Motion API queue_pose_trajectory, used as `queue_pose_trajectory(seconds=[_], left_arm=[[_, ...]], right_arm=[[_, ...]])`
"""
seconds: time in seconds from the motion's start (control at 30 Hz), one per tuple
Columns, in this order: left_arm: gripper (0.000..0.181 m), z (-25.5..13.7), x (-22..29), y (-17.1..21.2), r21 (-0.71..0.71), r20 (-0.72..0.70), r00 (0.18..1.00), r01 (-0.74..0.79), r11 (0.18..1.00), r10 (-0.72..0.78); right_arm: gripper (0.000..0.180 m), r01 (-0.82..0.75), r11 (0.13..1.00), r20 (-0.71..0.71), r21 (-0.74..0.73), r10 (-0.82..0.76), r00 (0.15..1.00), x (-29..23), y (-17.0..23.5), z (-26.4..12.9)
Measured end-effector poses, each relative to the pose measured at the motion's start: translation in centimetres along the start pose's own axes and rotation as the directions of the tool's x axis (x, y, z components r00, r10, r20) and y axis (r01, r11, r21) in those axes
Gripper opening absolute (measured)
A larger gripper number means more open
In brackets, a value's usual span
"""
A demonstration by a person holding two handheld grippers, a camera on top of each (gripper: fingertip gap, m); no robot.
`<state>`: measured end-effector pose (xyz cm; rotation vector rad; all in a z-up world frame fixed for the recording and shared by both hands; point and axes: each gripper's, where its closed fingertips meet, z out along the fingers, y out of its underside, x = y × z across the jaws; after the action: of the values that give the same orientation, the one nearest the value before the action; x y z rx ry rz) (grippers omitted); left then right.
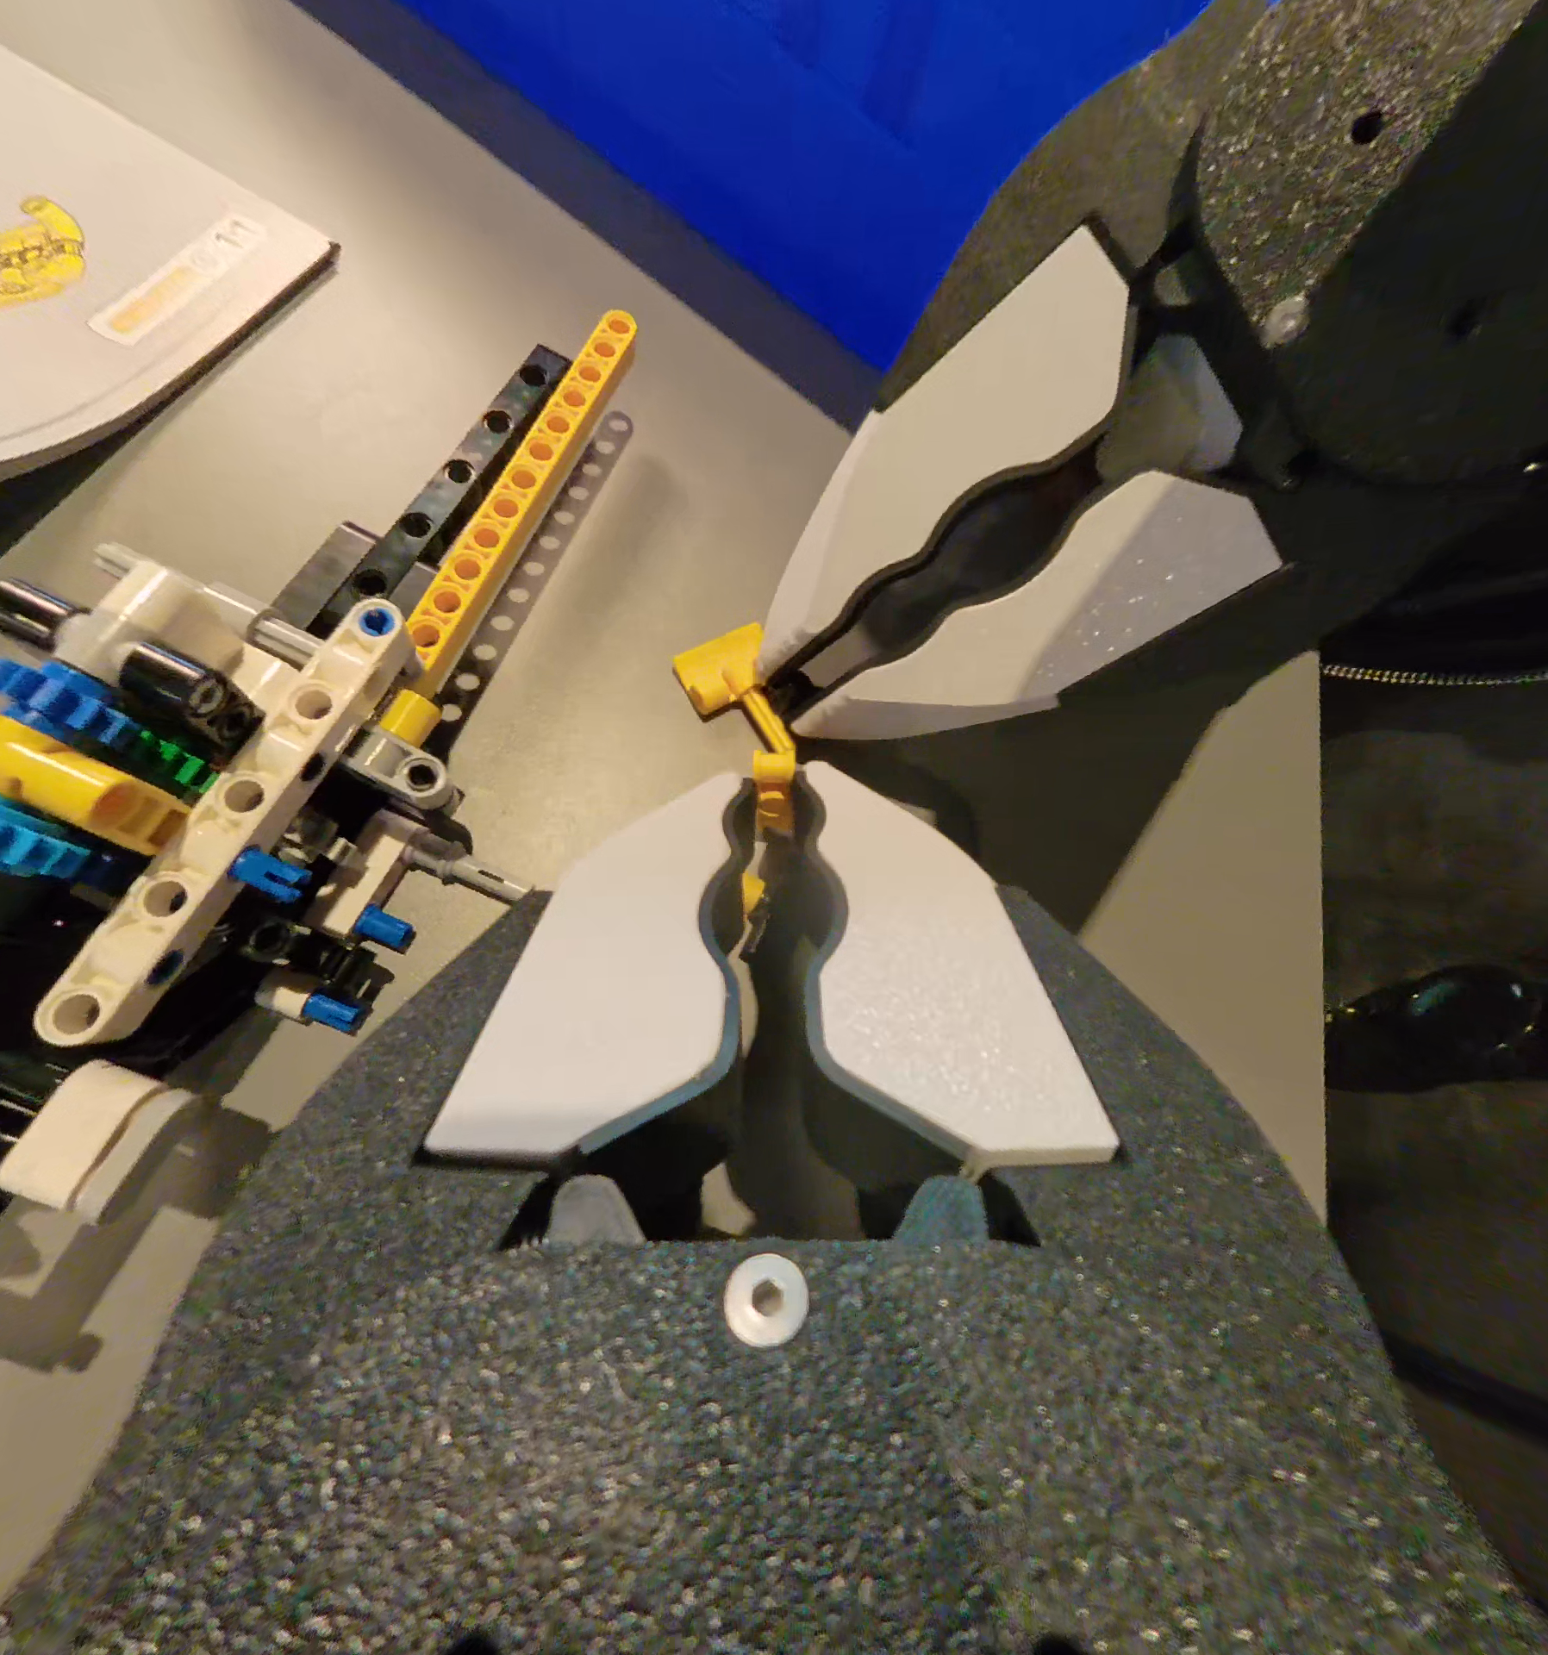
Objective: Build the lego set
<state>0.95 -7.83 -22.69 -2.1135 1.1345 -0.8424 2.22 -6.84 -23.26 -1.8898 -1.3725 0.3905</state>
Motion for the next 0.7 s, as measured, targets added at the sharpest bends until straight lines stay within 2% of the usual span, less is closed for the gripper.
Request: queue_pose_trajectory(seconds=[0.43, 0.57, 0.7], left_arm=[[0.013, -0.3, -1.0, -0.3, 0.015, 0.07, 0.997, 0.018, 1.0, -0.019], [0.015, -1.0, -0.4, -0.8, 0.064, 0.036, 0.999, -0.017, 0.998, 0.015], [0.015, -1.2, 1.1, -1.0, 0.087, -0.055, 0.998, -0.017, 0.996, 0.022]], right_arm=[[0.007, 0.033, 0.992, 0.054, 0.126, -0.04, 0.998, -0.8, -1.0, -1.2], [0.007, 0.067, 0.982, 0.039, 0.178, -0.075, 0.996, -0.9, -1.5, -1.8], [0.007, 0.129, 0.956, 0.006, 0.265, -0.136, 0.991, -1.1, -2.2, -2.8]])
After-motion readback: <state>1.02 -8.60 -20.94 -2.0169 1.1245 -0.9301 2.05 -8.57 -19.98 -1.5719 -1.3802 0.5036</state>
